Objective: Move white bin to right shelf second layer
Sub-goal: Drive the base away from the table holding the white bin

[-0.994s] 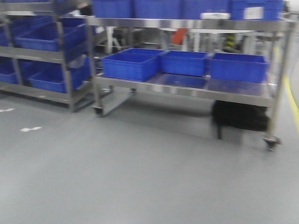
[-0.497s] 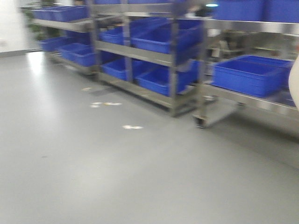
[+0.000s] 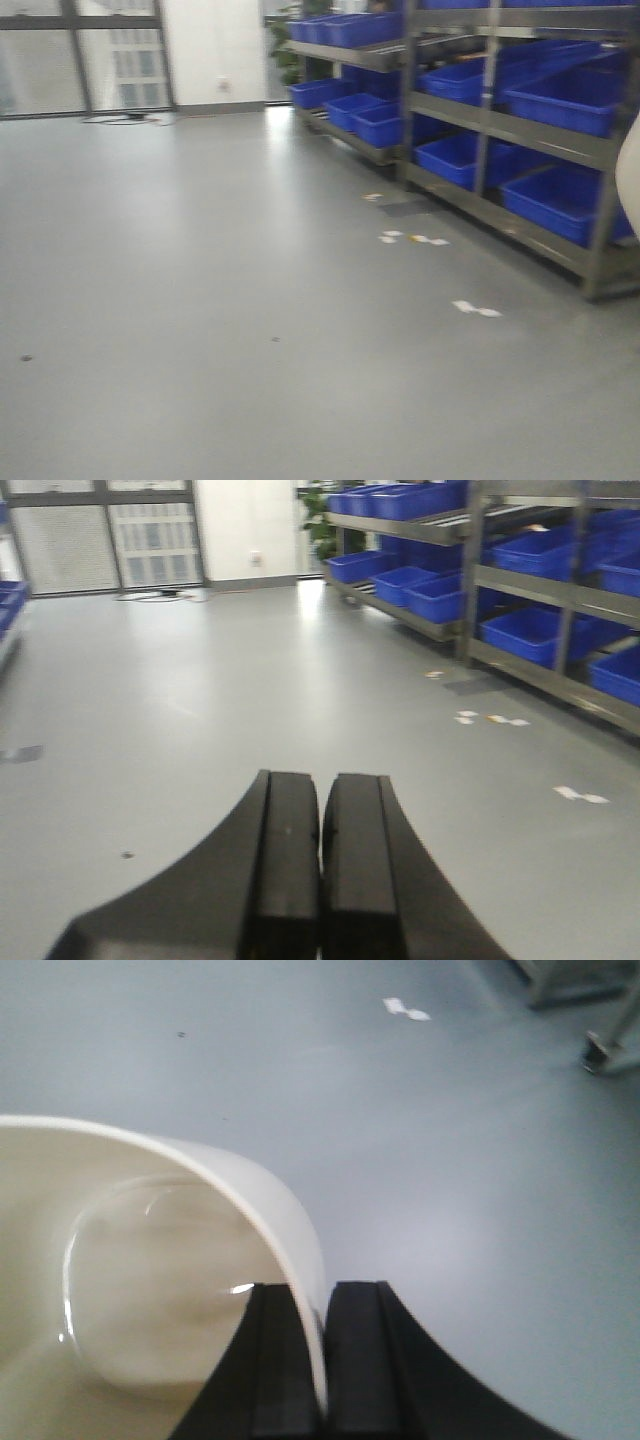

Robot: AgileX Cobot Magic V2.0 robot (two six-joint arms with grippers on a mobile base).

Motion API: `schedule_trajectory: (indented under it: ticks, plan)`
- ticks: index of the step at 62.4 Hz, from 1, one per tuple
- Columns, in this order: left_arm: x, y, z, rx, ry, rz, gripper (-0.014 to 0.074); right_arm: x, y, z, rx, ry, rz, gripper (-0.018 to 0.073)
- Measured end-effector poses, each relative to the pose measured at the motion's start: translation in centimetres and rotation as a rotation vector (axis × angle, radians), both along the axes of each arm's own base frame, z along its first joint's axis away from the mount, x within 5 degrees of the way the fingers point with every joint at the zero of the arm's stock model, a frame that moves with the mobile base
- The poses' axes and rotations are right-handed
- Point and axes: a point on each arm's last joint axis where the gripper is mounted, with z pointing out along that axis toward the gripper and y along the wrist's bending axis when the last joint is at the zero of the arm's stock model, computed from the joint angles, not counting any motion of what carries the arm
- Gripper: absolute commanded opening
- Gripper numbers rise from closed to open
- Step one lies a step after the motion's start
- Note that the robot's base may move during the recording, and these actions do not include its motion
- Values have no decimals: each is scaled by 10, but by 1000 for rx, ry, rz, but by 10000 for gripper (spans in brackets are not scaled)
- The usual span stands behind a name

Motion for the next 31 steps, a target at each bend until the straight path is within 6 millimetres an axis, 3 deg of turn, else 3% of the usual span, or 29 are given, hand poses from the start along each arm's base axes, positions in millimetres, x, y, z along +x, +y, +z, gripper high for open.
schedule_trajectory:
  ticks: [31]
  plan:
    - [0, 0, 0, 0, 0, 0, 85, 0, 0, 0, 0, 0, 0, 55]
